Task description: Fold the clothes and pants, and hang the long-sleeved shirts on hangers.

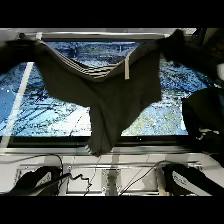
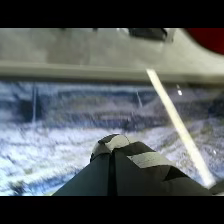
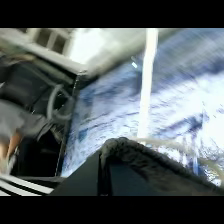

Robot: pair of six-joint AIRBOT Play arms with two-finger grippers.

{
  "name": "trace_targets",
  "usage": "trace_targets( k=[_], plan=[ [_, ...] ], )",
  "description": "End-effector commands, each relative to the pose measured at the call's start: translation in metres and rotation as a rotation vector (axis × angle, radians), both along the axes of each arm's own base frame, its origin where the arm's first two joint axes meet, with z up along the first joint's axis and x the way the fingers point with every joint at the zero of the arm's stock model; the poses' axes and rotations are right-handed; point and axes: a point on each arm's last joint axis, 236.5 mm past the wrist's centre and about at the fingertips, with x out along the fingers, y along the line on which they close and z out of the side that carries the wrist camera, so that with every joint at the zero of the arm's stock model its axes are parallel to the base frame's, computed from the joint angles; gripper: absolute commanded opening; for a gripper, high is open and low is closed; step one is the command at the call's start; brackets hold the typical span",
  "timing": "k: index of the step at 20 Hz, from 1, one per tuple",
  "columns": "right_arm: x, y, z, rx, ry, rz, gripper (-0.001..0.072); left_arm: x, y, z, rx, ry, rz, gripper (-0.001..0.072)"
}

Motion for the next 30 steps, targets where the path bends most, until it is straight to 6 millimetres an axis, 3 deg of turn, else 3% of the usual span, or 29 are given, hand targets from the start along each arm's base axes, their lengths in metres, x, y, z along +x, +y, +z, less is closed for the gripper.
trace_targets(
  k=[1,3,5,7,9,12,14,17,19,21,23,24,25,26,30],
  plan=[
    [0.065,-0.007,-0.090,0.155,0.186,-0.124,0.0028,0.055,-0.023,-0.060,-0.047,0.073,-0.001,0.0002],
    [0.076,-0.006,-0.110,0.207,0.231,-0.145,0.0028,0.064,-0.029,-0.051,-0.027,0.022,0.002,0.0002],
    [0.077,-0.008,-0.116,0.166,0.228,-0.143,0.0028,0.065,-0.028,-0.041,-0.034,-0.013,0.017,0.0002],
    [0.076,-0.017,-0.121,0.039,0.187,-0.127,0.0028,0.056,-0.040,-0.053,-0.064,0.062,-0.024,0.0002],
    [0.071,-0.030,-0.132,-0.112,0.171,-0.097,0.0028,0.033,-0.063,-0.086,-0.077,0.231,-0.125,0.0002],
    [0.053,-0.059,-0.164,-0.317,0.259,-0.043,0.0027,-0.031,-0.092,-0.141,-0.026,0.552,-0.317,0.0002],
    [0.037,-0.086,-0.186,-0.453,0.345,-0.012,0.0027,-0.071,-0.083,-0.175,0.022,0.781,-0.324,0.0003],
    [0.012,-0.121,-0.213,-0.621,0.467,0.019,0.0027,-0.110,-0.079,-0.215,0.047,0.982,-0.320,0.0004],
    [-0.005,-0.131,-0.228,-0.706,0.534,0.075,0.0027,-0.127,-0.087,-0.247,0.052,1.045,-0.330,0.0005],
    [-0.014,-0.132,-0.238,-0.750,0.565,0.135,0.0027,-0.124,-0.095,-0.271,0.048,1.015,-0.306,0.0005],
    [-0.012,-0.133,-0.240,-0.757,0.559,0.131,0.0044,-0.112,-0.106,-0.279,0.037,0.944,-0.284,0.0023],
    [-0.006,-0.134,-0.237,-0.770,0.527,0.129,0.0197,-0.110,-0.112,-0.277,0.028,0.928,-0.291,0.0160],
    [-0.001,-0.135,-0.233,-0.795,0.492,0.138,0.0454,-0.107,-0.117,-0.274,0.007,0.915,-0.295,0.0447],
    [0.006,-0.136,-0.229,-0.817,0.454,0.139,0.0595,-0.106,-0.120,-0.271,-0.009,0.910,-0.296,0.0720],
    [0.029,-0.157,-0.206,-0.820,0.397,0.068,0.0590,-0.105,-0.117,-0.271,-0.013,0.910,-0.288,0.0697]
  ],
)
